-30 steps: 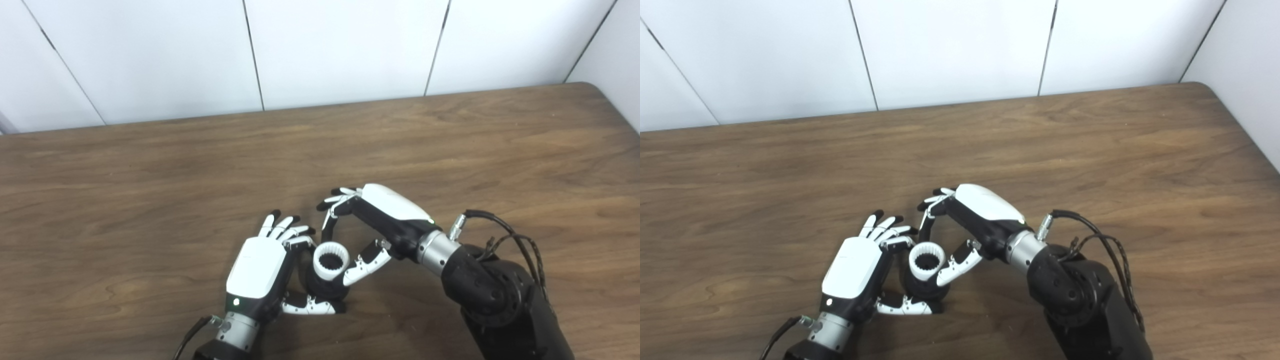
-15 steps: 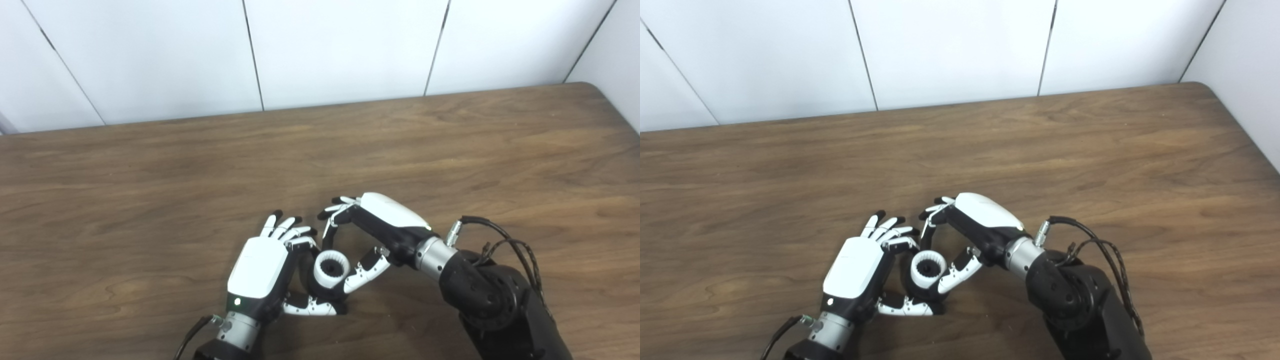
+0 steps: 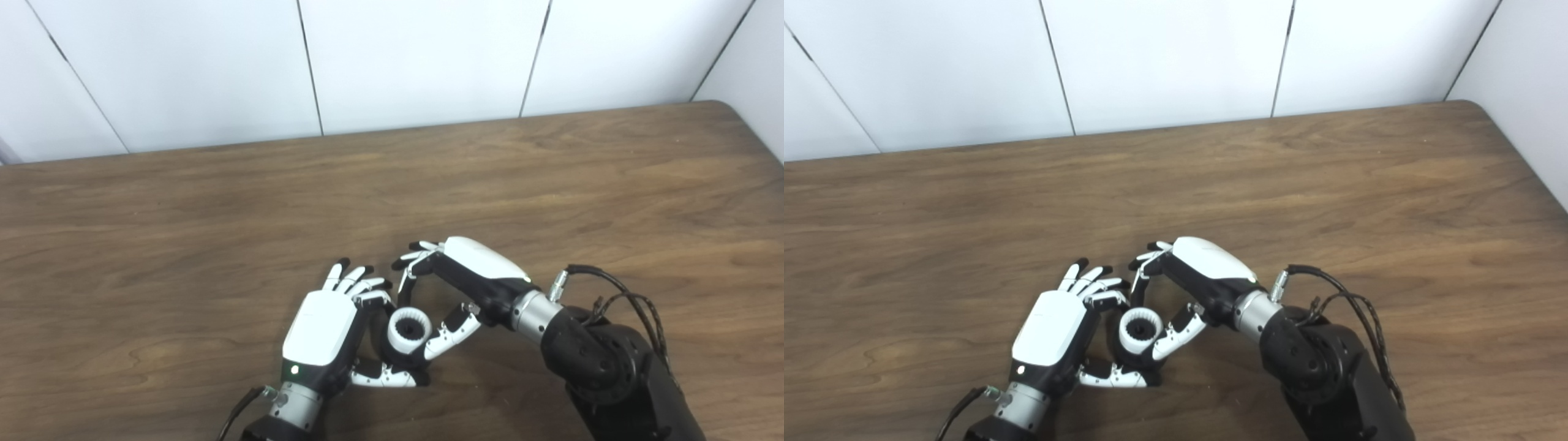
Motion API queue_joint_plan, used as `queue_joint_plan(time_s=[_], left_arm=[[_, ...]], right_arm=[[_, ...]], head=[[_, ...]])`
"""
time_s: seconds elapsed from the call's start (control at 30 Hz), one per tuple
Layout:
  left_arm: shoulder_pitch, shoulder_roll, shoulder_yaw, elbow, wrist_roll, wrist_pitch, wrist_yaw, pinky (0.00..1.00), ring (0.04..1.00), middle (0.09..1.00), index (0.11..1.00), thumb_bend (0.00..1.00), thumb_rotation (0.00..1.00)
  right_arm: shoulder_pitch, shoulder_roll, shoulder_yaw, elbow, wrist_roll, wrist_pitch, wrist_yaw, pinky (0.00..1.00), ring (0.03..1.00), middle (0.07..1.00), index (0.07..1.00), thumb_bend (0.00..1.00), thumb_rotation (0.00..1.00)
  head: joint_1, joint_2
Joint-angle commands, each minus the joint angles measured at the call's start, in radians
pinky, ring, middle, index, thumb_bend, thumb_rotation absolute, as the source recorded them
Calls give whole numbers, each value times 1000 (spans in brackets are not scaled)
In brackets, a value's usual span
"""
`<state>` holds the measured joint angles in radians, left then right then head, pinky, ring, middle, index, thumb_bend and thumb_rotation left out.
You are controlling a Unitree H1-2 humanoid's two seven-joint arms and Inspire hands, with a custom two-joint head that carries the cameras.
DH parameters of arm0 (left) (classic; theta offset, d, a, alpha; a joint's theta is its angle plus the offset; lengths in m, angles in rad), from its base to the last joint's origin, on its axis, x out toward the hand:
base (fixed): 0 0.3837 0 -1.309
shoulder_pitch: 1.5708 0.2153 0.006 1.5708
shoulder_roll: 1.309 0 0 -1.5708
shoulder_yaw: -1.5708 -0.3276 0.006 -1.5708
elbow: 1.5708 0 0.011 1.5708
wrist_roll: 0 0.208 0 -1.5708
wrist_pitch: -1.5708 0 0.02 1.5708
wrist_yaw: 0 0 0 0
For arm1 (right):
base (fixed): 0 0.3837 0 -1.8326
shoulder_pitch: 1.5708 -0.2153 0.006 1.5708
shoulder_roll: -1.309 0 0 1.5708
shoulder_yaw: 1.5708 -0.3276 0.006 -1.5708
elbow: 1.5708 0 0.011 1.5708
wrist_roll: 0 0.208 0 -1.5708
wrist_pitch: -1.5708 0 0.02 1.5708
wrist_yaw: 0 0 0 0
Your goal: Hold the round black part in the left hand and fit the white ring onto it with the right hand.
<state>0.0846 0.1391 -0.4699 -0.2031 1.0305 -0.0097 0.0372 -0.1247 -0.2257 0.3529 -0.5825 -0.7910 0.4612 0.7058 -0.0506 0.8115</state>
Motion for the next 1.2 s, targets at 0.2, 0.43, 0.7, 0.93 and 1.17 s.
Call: queue_joint_plan(time_s=[0.2, 0.43, 0.7, 0.93, 1.17], left_arm=[[-4, -9, -9, -21, 14, -1, -6, 1000, 902, 791, 484, 524, 53], [-2, -11, -9, -19, 14, -2, -2, 1000, 900, 788, 484, 524, 52], [-2, -11, -7, -23, 11, -1, -6, 1000, 907, 791, 484, 524, 52], [-3, -9, -6, -23, 16, 2, -9, 1000, 909, 793, 484, 524, 53], [-8, -5, -3, -18, 17, -1, -4, 1000, 907, 793, 483, 524, 54]], right_arm=[[-18, -17, 12, -13, -22, -27, -21, 1000, 966, 853, 491, 525, 145], [-16, -25, 20, -13, -44, -37, -25, 1000, 976, 887, 649, 969, 235], [-18, -29, 18, -14, -64, -52, -25, 1000, 992, 894, 654, 1000, 210], [-31, -30, -1, -15, -60, -41, -14, 1000, 990, 887, 637, 1000, 179], [-38, -39, -30, -27, -48, -42, -15, 1000, 982, 879, 636, 1000, 181]], head=[[-2, 3], [-4, 4], [-3, 9], [-6, 9], [-6, 8]])
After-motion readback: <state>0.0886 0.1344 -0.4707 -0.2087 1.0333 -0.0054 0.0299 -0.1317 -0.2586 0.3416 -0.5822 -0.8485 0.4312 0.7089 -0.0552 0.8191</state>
